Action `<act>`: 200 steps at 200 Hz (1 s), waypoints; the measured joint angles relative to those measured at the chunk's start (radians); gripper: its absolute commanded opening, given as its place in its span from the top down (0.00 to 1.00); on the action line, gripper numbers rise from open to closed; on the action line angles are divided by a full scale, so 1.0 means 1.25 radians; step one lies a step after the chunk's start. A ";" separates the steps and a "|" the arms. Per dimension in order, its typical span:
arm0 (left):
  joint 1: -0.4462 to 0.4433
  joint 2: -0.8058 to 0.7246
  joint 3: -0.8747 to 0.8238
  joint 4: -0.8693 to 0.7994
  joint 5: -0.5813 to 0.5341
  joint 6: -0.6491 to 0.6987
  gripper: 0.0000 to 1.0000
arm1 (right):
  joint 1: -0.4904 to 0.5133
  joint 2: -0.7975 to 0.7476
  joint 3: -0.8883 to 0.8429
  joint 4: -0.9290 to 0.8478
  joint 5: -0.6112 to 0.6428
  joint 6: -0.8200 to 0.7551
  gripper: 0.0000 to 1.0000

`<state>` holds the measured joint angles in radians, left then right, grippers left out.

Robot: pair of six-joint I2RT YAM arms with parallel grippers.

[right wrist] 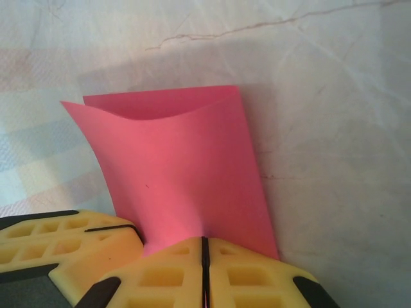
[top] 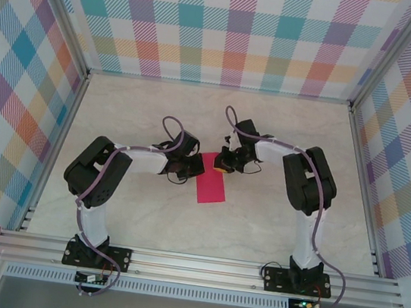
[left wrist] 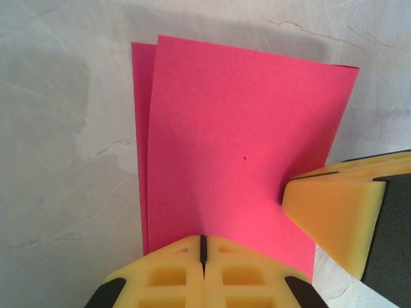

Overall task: Fold a paper plane with a square sheet of paper (pick it up from the middle)
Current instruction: Fold the square sheet of paper in half at the center of the table.

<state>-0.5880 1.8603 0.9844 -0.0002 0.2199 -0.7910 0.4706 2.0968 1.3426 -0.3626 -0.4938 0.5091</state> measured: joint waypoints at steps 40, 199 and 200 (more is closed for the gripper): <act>0.000 0.000 0.000 0.000 0.001 0.002 0.96 | -0.011 0.004 0.018 -0.006 -0.021 0.012 0.90; 0.000 0.001 0.002 -0.003 0.003 0.009 0.96 | -0.021 0.052 0.121 -0.012 0.019 0.027 0.89; 0.000 0.001 0.002 -0.003 0.002 0.009 0.96 | -0.021 0.050 0.119 -0.011 0.018 0.027 0.89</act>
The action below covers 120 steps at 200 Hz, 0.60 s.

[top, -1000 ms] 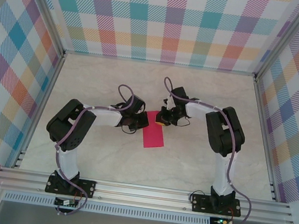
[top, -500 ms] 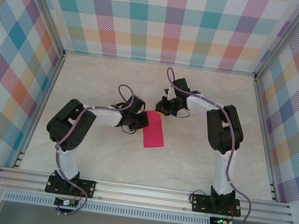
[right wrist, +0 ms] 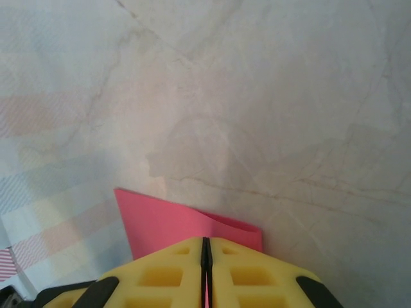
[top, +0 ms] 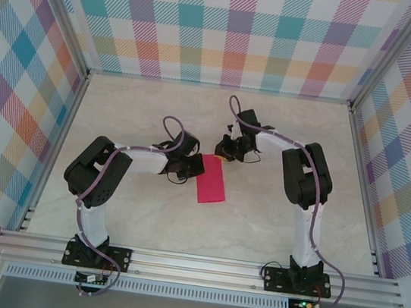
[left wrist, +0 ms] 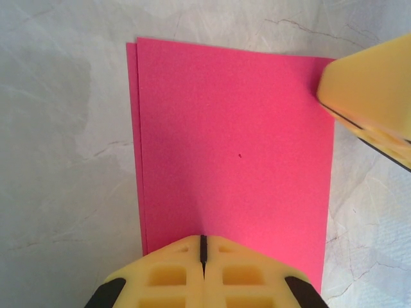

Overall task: Fold a paper plane with a square sheet of paper (pick it up from the middle)
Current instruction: Fold the square sheet of paper in half at the center of the table.

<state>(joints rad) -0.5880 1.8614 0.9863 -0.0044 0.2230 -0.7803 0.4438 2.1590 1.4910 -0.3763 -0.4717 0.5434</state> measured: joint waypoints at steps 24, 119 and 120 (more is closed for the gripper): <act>0.000 0.000 0.000 0.000 0.000 0.000 0.96 | 0.000 -0.052 -0.059 0.009 -0.026 0.003 0.88; 0.000 0.000 0.005 -0.009 -0.001 -0.001 0.95 | 0.001 -0.086 -0.179 -0.003 -0.057 -0.005 0.89; 0.000 0.000 0.005 -0.009 -0.001 -0.001 0.95 | 0.001 -0.087 -0.179 -0.003 -0.057 -0.005 0.89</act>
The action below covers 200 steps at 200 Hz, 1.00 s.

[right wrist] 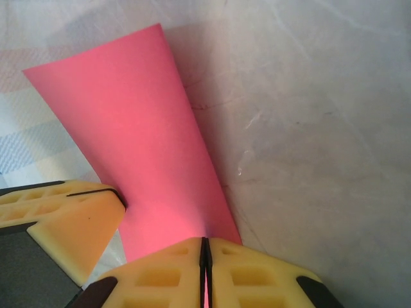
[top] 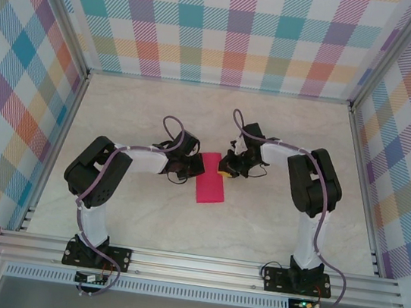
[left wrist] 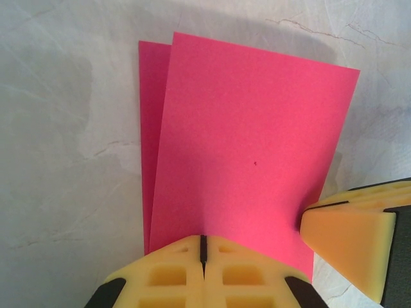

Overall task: Fold a paper plane with a square sheet of paper (pick it up from the middle)
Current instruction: Fold the square sheet of paper in half at the center of the table.

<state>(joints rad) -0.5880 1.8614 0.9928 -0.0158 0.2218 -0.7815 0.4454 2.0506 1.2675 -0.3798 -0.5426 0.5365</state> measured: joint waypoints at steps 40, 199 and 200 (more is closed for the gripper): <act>0.000 -0.017 -0.001 -0.030 0.003 -0.009 0.88 | 0.015 -0.012 -0.004 -0.011 -0.007 -0.015 0.90; 0.000 0.044 0.046 0.073 0.060 -0.055 0.85 | 0.066 -0.042 -0.112 0.079 -0.085 -0.093 0.90; 0.000 0.045 0.047 0.074 0.061 -0.055 0.85 | 0.066 -0.042 -0.112 0.079 -0.085 -0.094 0.90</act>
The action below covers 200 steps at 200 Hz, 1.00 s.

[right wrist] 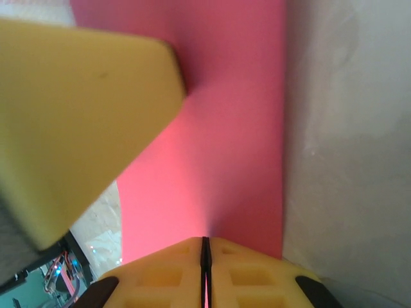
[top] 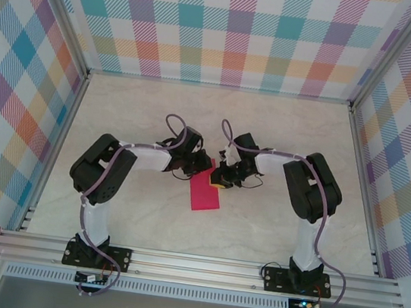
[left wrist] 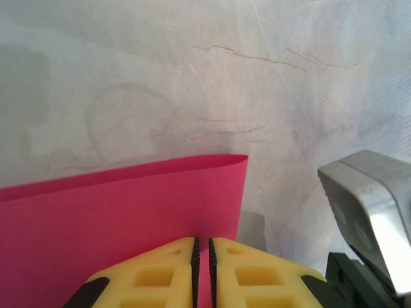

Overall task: Fold a paper plane with a square sheet of paper (pick it up from the middle)
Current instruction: Fold the square sheet of paper in half at the center of the table.

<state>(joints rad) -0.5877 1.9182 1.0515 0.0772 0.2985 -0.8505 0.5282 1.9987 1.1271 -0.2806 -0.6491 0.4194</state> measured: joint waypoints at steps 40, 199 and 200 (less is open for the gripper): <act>0.000 0.027 0.023 0.029 0.022 -0.002 0.86 | 0.002 0.000 -0.002 0.000 -0.005 -0.014 0.90; 0.000 0.057 0.047 0.019 0.006 0.001 0.91 | 0.007 -0.108 -0.067 0.027 0.073 0.139 0.86; 0.000 0.057 0.047 0.019 0.006 0.001 0.91 | 0.007 -0.107 -0.067 0.027 0.073 0.139 0.86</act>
<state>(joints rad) -0.5877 1.9900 1.1107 0.1009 0.3058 -0.8490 0.5369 1.8652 1.0428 -0.2466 -0.5575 0.5930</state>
